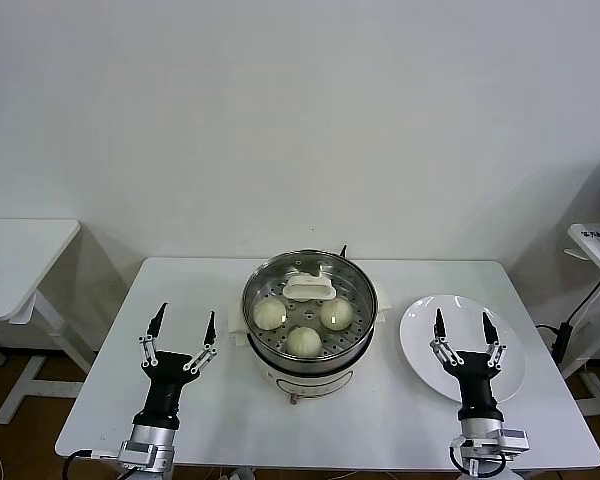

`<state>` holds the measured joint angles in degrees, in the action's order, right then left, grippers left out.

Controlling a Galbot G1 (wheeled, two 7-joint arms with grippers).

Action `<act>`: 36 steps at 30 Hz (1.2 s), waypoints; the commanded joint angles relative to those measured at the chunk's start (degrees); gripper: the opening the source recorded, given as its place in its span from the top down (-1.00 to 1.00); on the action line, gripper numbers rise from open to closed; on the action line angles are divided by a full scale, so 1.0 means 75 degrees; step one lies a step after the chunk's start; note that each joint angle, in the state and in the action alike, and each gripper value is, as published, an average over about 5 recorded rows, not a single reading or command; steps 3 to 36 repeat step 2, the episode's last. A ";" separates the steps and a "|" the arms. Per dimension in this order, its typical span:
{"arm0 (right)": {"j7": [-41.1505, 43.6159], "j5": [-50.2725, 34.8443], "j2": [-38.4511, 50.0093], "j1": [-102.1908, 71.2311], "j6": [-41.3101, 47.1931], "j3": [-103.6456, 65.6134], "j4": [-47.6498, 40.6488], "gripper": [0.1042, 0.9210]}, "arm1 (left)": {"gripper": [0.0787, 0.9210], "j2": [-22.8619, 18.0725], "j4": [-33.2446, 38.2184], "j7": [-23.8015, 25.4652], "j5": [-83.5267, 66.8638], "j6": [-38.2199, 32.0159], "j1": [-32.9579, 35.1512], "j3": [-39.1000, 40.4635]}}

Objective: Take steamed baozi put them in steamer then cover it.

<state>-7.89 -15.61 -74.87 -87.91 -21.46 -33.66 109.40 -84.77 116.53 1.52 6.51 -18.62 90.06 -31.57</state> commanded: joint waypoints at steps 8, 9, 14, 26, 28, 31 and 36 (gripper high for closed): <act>0.0033 0.0062 -0.0042 -0.0118 0.0012 -0.0047 0.0075 -0.76 | -0.77 0.0021 -0.0089 0.0050 -0.0063 -0.0077 0.0015 -0.0039; 0.0033 0.0062 -0.0042 -0.0118 0.0012 -0.0047 0.0075 -0.76 | -0.77 0.0021 -0.0089 0.0050 -0.0063 -0.0077 0.0015 -0.0039; 0.0033 0.0062 -0.0042 -0.0118 0.0012 -0.0047 0.0075 -0.76 | -0.77 0.0021 -0.0089 0.0050 -0.0063 -0.0077 0.0015 -0.0039; 0.0033 0.0062 -0.0042 -0.0118 0.0012 -0.0047 0.0075 -0.76 | -0.77 0.0021 -0.0089 0.0050 -0.0063 -0.0077 0.0015 -0.0039; 0.0033 0.0062 -0.0042 -0.0118 0.0012 -0.0047 0.0075 -0.76 | -0.77 0.0021 -0.0089 0.0050 -0.0063 -0.0077 0.0015 -0.0039; 0.0033 0.0062 -0.0042 -0.0118 0.0012 -0.0047 0.0075 -0.76 | -0.77 0.0021 -0.0089 0.0050 -0.0063 -0.0077 0.0015 -0.0039; 0.0033 0.0062 -0.0042 -0.0118 0.0012 -0.0047 0.0075 -0.76 | -0.77 0.0021 -0.0089 0.0050 -0.0063 -0.0077 0.0015 -0.0039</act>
